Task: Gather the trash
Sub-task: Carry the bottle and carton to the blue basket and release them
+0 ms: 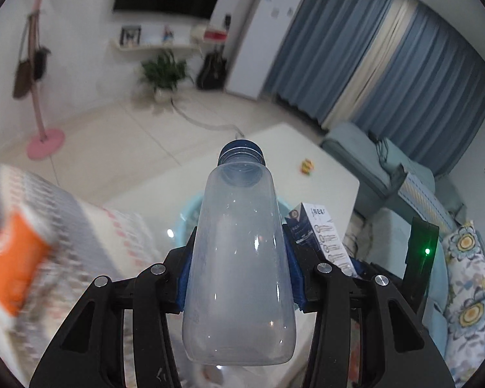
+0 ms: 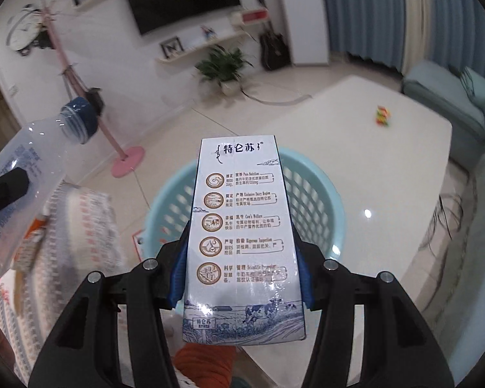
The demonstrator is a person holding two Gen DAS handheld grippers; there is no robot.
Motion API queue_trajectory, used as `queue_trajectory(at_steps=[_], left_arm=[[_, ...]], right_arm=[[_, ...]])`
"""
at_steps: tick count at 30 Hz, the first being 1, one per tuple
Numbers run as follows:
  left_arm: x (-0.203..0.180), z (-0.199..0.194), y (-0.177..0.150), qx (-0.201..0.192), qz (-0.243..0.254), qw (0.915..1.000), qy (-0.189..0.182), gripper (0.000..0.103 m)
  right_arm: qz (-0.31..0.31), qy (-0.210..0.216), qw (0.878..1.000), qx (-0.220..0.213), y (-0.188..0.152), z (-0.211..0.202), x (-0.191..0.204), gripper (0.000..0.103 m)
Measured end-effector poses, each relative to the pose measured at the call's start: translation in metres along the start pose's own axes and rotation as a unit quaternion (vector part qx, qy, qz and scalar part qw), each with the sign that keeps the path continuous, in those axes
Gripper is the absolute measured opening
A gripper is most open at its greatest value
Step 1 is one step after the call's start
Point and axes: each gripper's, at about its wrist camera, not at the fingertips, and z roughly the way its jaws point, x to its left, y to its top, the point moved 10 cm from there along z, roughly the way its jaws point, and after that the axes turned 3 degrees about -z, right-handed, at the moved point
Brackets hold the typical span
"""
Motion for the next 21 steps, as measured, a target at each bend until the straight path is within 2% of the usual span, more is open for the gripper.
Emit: queue_trajectory(at_steps=[7,12,13,17,21], left_arm=[[0.006,0.078,-0.033,0.075,-0.005,0.9971,0.011,0.045],[0.01,0.098,-0.049,0.101,-0.006,0.9948,0.013,0.045],[0.008,0.1,-0.049,0.103,-0.008,0.9946,0.013,0.045],[0.007,0.091,-0.043,0.084,-0.003,0.9964,0.007,0.058],[0.005,0.078,-0.039,0.072,0.006,0.9974,0.008,0.058]], right_arm=[[0.017,-0.016,0.999,0.044,-0.024,0.036,-0.023,0.051],[0.031,-0.015,0.998,0.059,-0.029,0.049,-0.032,0.051],[0.033,-0.015,0.998,0.06,-0.03,0.05,-0.032,0.051],[0.041,-0.013,0.997,0.058,-0.028,0.051,-0.038,0.051],[0.044,-0.011,0.997,0.054,-0.028,0.046,-0.038,0.051]])
